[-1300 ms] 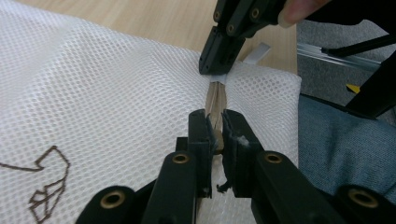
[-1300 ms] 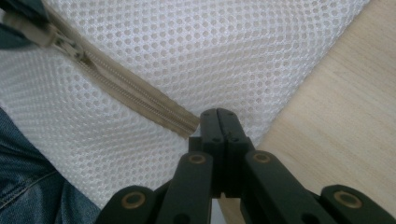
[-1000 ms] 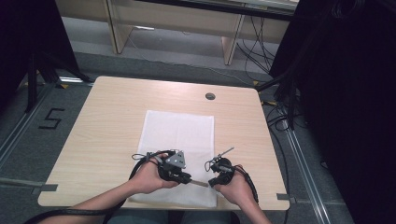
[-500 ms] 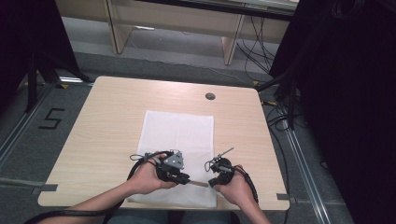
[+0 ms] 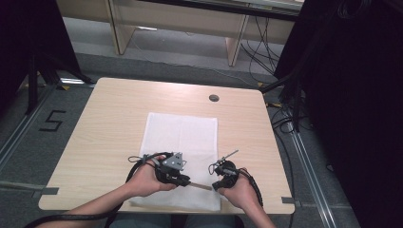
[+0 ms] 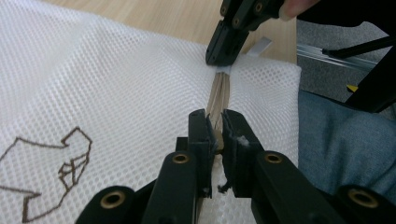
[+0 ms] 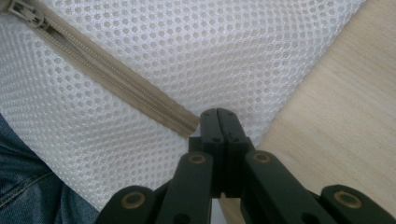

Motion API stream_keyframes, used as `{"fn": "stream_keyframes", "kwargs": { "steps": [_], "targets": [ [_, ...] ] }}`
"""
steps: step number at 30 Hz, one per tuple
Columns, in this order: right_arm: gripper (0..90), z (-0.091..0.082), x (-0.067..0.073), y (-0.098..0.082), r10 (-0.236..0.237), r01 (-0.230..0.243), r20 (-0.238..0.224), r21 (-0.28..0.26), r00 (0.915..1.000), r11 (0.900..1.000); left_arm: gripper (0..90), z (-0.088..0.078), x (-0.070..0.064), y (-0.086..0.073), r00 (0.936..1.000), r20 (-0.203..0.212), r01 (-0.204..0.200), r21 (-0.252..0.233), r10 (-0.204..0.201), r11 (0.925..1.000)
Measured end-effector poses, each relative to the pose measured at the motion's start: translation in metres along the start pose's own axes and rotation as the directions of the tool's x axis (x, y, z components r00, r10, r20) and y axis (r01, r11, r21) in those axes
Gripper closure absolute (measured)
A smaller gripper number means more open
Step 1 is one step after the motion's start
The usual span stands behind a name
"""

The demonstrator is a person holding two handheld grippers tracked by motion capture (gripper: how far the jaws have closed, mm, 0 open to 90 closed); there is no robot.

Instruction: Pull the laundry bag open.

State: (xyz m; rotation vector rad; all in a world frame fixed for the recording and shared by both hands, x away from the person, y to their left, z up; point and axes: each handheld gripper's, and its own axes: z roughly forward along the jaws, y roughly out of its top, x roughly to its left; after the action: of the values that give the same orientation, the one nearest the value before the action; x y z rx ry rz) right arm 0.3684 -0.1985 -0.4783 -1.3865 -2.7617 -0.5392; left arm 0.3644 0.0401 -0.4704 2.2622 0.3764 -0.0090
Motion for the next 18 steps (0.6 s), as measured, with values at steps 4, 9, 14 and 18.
{"fn": "stream_keyframes", "kwargs": {
  "steps": [4, 9, 14, 18],
  "targets": [
    [90.0, 0.0005, 0.0007, 0.0004, 0.012, -0.012, -0.001, 0.006, 0.9999, 1.0, 82.1, -0.0012, -0.0014, 0.0024, 1.0, -0.002, -0.009, -0.006, 0.009, 0.9999],
    [90.0, 0.0, 0.0002, 0.0004, 0.011, -0.011, -0.001, 0.007, 0.9999, 1.0, 82.0, -0.0008, -0.0018, 0.0009, 1.0, 0.001, -0.005, -0.006, 0.005, 1.0],
    [90.0, -0.0002, 0.0006, -0.0001, 0.012, -0.012, 0.005, 0.007, 0.9999, 1.0, 82.1, -0.0013, -0.002, 0.0012, 0.9999, 0.002, -0.012, -0.001, 0.012, 0.9999],
    [90.0, 0.0005, 0.0002, 0.0003, 0.003, -0.003, 0.003, 0.0, 1.0, 1.0, 82.1, -0.0018, -0.0041, 0.002, 0.9998, 0.002, -0.021, 0.001, 0.021, 0.9998]
  ]
}}
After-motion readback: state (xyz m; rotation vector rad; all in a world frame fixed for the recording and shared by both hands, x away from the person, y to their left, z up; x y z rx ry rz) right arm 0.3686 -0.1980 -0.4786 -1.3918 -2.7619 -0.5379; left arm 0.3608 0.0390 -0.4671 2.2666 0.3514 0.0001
